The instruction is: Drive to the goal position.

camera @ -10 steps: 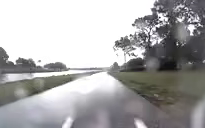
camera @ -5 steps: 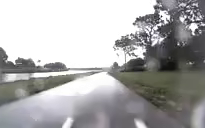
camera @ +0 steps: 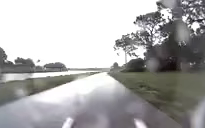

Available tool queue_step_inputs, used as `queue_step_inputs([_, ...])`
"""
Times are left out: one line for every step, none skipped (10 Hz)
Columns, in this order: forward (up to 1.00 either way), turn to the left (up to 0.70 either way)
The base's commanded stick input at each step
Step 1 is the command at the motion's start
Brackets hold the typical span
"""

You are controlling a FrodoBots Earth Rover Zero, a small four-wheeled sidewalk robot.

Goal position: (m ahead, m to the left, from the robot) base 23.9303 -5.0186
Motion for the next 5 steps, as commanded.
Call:
queue_step_inputs([1.00, 0.00])
queue_step_inputs([1.00, 0.00])
queue_step_inputs([1.00, 0.00])
queue_step_inputs([1.00, 0.00])
queue_step_inputs([1.00, 0.00])
